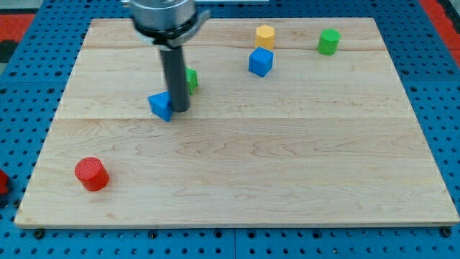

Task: Move your arm closer to the red circle

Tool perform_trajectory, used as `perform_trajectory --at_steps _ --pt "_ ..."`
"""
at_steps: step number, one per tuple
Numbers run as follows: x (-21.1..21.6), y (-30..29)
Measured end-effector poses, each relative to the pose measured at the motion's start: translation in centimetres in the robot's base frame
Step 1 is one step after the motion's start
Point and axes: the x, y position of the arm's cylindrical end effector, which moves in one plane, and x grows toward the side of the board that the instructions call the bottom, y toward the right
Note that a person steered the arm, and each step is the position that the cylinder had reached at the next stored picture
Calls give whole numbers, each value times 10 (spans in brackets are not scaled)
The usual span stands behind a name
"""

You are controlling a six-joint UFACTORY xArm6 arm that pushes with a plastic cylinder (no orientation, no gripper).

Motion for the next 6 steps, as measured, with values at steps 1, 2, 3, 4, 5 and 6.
perform_trajectory --at_steps 1,2,3,4,5,6 --pt "5 20" --pt "61 82" --pt "155 65" --pt "193 37" --pt "194 36" --pt "193 9"
